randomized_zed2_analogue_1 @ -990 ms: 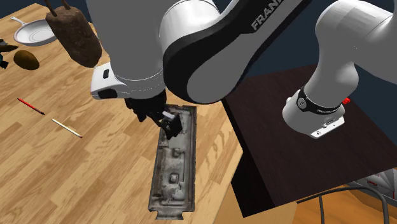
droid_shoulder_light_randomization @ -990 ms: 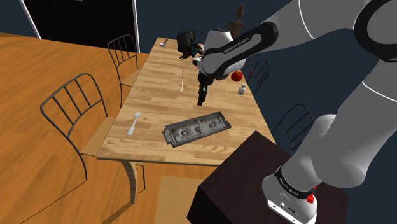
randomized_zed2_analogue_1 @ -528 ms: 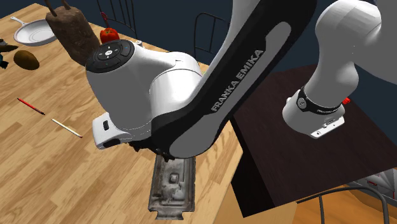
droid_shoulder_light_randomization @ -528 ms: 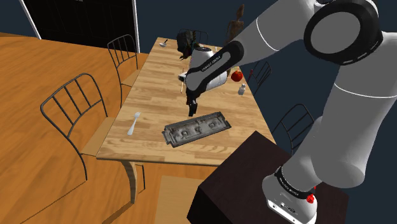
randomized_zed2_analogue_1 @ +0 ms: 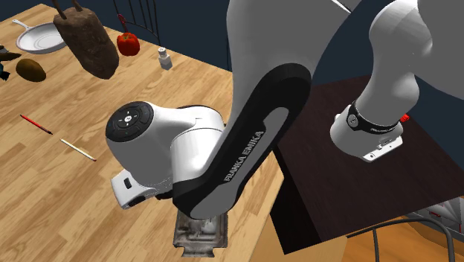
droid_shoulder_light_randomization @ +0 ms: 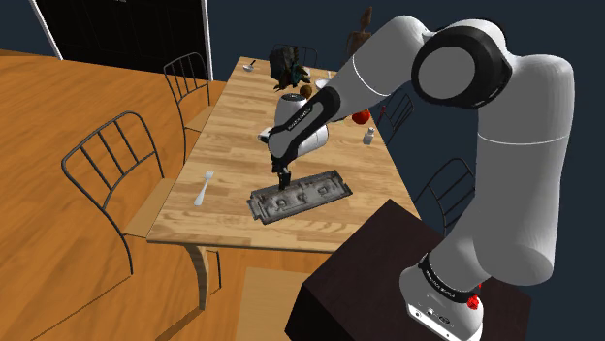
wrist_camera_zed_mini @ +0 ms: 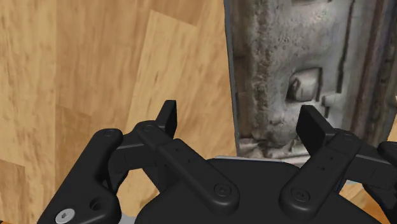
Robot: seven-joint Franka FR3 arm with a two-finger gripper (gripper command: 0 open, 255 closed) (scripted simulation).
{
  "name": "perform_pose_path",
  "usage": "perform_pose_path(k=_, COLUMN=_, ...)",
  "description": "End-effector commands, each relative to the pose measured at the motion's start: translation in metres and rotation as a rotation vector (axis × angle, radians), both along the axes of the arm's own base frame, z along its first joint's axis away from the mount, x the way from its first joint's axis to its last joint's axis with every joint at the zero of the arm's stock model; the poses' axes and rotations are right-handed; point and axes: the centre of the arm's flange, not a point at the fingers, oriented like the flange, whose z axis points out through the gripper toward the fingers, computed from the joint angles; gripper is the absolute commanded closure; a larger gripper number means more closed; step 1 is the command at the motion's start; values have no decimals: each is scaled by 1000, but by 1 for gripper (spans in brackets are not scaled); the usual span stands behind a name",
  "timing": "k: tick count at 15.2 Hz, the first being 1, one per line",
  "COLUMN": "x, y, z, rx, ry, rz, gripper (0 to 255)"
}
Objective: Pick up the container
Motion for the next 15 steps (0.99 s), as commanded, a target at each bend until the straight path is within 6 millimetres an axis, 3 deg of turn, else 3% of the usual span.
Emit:
perform_pose_path(k=1, x=-1, y=1, z=-11, rx=0, ry=0, rz=2, gripper=0)
perform_pose_path(k=5, x=-1, y=1, z=-25, rx=0, ry=0, rz=2, gripper=0)
perform_pose_path(k=6, x=0, y=1, z=-25, rx=0, ry=0, rz=2, gripper=255)
perform_pose_path(k=15, x=-1, y=1, z=-25, rx=0, ry=0, rz=2, gripper=255)
